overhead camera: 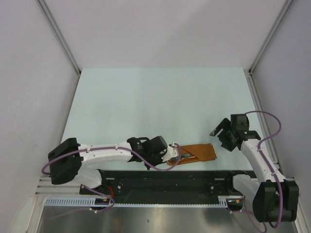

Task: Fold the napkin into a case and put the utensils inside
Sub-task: Insert the knife into the folded napkin.

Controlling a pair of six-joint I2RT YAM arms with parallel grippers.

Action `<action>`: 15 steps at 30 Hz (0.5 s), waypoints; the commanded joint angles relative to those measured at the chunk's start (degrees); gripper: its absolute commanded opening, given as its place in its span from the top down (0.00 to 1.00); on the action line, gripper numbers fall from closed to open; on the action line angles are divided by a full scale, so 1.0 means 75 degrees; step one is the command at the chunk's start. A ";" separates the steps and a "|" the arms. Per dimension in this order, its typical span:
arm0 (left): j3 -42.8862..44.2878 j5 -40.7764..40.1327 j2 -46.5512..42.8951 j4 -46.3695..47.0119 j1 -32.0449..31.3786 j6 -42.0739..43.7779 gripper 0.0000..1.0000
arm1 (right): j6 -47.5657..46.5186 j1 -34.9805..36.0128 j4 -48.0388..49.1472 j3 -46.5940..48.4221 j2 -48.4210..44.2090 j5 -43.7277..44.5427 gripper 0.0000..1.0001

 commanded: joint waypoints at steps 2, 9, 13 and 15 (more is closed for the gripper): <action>0.0397 -0.0061 0.0210 0.0047 0.0121 0.0198 1.00 | -0.0103 -0.0030 0.0298 -0.0141 0.0123 -0.0188 0.16; 0.0701 -0.0213 0.0398 0.0094 0.0145 0.0209 1.00 | -0.0139 -0.0030 0.0392 -0.0176 0.0194 -0.0270 0.16; 0.0749 -0.0178 0.0609 0.0117 0.0156 0.0280 1.00 | -0.0139 -0.0030 0.0416 -0.0211 0.0170 -0.0340 0.16; 0.0795 -0.0178 0.0702 0.0129 0.0157 0.0326 1.00 | -0.0127 -0.0030 0.0462 -0.0270 0.0159 -0.0364 0.16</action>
